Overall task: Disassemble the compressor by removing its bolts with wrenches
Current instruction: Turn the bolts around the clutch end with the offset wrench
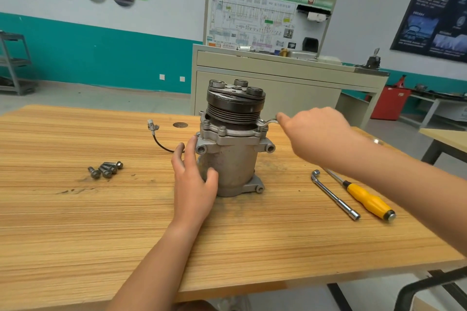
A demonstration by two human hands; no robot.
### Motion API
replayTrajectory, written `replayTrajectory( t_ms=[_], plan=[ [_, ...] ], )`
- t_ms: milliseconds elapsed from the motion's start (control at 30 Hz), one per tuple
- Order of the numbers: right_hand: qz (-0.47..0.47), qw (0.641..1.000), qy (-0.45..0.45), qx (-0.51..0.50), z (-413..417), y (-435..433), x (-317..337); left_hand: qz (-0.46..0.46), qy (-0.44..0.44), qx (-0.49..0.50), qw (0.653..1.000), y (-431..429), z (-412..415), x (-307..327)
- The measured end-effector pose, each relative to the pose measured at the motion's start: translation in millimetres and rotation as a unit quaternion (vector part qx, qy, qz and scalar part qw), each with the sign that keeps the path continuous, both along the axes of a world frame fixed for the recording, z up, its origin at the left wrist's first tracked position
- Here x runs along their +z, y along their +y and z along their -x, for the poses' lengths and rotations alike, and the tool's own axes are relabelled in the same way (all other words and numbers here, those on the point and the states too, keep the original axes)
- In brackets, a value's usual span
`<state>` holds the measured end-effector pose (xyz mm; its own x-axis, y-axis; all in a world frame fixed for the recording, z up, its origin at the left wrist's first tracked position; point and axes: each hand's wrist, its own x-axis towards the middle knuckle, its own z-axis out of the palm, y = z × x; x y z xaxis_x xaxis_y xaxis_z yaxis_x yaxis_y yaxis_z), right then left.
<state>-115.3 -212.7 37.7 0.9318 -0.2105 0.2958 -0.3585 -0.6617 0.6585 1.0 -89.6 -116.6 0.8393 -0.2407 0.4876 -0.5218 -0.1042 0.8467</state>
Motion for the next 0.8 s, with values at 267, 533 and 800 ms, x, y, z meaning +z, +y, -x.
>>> replayTrajectory(
  t_ms=[267, 533, 800],
  plan=[
    [-0.029, 0.993, -0.054, 0.101, -46, -52, -9, -0.004, -0.003, -0.002, 1.0, -1, -2, -2],
    [-0.241, 0.913, -0.275, 0.184, -42, -62, -26, 0.001, -0.003, -0.002, 1.0, 1, -1, -1],
    [-0.255, 0.951, -0.173, 0.033, 14, -32, -16, -0.004, 0.001, -0.001, 1.0, 1, 0, 1]
  ],
)
